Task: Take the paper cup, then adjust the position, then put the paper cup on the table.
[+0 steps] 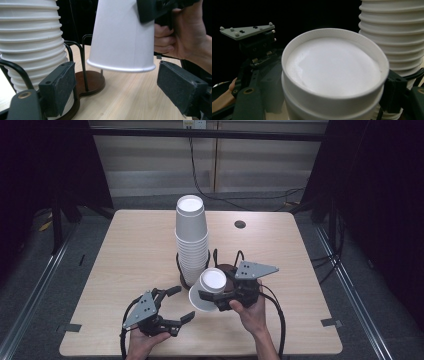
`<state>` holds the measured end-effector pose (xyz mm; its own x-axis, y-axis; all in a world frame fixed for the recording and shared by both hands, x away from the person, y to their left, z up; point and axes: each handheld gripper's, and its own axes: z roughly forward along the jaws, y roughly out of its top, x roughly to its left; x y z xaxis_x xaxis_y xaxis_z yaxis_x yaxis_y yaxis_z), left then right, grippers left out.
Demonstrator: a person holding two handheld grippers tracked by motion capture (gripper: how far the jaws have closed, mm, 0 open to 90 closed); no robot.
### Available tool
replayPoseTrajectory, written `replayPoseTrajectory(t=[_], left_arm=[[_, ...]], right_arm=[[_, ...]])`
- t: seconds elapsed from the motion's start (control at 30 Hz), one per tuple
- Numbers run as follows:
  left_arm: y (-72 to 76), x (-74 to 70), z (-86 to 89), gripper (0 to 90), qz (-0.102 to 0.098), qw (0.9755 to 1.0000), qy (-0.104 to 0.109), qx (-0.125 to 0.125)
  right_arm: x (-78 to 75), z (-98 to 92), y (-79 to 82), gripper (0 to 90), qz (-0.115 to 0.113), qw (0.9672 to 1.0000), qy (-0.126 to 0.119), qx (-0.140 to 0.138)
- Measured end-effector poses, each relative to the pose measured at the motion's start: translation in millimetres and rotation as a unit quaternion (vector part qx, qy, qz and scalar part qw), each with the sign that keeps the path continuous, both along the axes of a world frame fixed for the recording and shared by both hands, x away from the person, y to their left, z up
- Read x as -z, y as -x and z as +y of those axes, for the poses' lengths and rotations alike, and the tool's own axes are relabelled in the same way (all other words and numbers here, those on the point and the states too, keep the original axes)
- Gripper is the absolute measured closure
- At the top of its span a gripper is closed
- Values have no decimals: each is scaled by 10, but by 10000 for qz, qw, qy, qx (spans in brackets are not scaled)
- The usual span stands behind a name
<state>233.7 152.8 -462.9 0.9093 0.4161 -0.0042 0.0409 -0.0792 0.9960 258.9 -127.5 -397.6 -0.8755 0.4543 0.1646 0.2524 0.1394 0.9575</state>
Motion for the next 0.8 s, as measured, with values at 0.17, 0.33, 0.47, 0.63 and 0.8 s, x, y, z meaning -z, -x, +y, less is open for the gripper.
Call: replayPoseTrajectory(t=[0.17, 0.33, 0.47, 0.63, 0.8], left_arm=[[-8, -8, -18, 154, -16, 10000, -24, 40], [8, -3, -18, 154, -56, 10000, 1, 75], [10, -4, -22, 154, -66, 9999, -50, 148], [4, -2, -34, 153, -45, 9998, -36, 192], [5, -1, -41, 153, -36, 9997, -11, 238]], right_arm=[[53, 0, -8, 228, 42, 10000, -59, -25], [119, 18, 2, 228, 98, 9999, -75, -51], [132, 35, 15, 228, 102, 9999, -46, -76], [136, 57, 18, 228, 84, 9999, -60, -132], [149, 89, 22, 228, 80, 9998, -71, -181]])
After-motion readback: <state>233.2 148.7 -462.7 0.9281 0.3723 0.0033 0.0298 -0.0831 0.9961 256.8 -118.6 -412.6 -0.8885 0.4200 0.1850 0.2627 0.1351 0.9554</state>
